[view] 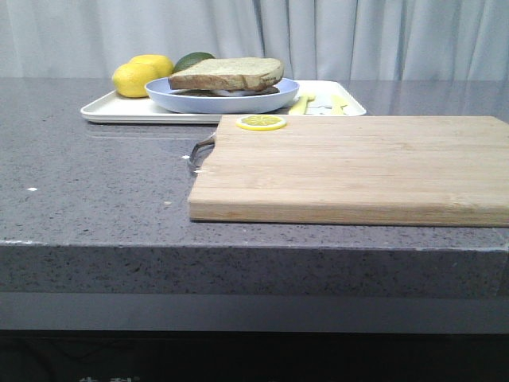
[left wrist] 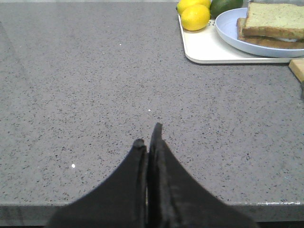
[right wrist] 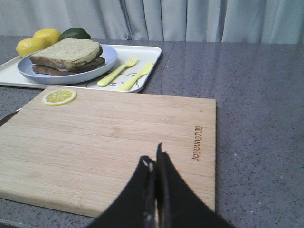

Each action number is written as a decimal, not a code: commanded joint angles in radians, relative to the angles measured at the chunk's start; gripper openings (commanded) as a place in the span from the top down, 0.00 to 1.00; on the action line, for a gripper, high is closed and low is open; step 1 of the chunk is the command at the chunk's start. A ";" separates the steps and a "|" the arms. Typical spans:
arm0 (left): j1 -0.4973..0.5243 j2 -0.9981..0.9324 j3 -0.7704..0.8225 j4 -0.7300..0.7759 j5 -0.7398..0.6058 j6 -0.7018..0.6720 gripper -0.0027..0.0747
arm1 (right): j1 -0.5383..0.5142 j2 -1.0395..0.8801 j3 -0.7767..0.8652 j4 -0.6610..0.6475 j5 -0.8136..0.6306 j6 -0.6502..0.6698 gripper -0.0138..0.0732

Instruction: Place bread and move sandwich to tray

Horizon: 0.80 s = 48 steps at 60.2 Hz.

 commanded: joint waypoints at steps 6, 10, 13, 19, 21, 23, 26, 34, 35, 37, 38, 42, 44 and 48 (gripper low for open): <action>0.000 0.011 -0.025 -0.002 -0.089 -0.012 0.99 | 0.001 0.007 -0.026 0.008 -0.076 -0.001 0.93; 0.000 0.011 -0.025 -0.002 -0.089 -0.012 0.99 | 0.001 0.007 -0.026 0.008 -0.076 -0.001 0.93; 0.000 0.011 -0.025 -0.002 -0.089 -0.012 0.99 | 0.001 0.007 -0.026 0.008 -0.076 -0.001 0.93; 0.000 0.011 -0.025 -0.002 -0.089 -0.012 0.99 | 0.001 0.007 -0.026 0.008 -0.076 -0.001 0.93; 0.000 0.011 -0.025 -0.002 -0.089 -0.012 0.99 | 0.001 0.007 -0.026 0.008 -0.076 -0.001 0.93; 0.000 0.011 -0.025 -0.002 -0.089 -0.012 0.99 | 0.001 0.007 -0.026 0.008 -0.076 -0.001 0.93; 0.000 0.011 -0.025 -0.002 -0.091 -0.012 0.99 | 0.001 0.007 -0.026 0.008 -0.076 -0.001 0.93; 0.010 -0.027 0.024 -0.010 -0.188 -0.012 0.99 | 0.001 0.007 -0.026 0.008 -0.076 -0.001 0.93; 0.014 -0.034 0.039 -0.021 -0.201 -0.012 0.99 | 0.001 0.007 -0.026 0.008 -0.076 -0.001 0.93; 0.026 -0.056 0.065 -0.043 -0.233 -0.012 0.99 | 0.001 0.007 -0.026 0.008 -0.076 -0.001 0.93; 0.031 -0.065 0.075 -0.050 -0.245 -0.012 0.99 | 0.001 0.007 -0.026 0.008 -0.076 -0.001 0.93; 0.057 -0.113 0.126 -0.069 -0.293 -0.012 0.99 | 0.001 0.007 -0.026 0.008 -0.076 -0.001 0.93; 0.071 -0.143 0.153 -0.080 -0.311 -0.012 0.99 | 0.001 0.007 -0.026 0.008 -0.076 -0.001 0.93; 0.095 -0.207 0.201 -0.098 -0.337 -0.012 0.99 | 0.001 0.007 -0.026 0.008 -0.076 -0.001 0.93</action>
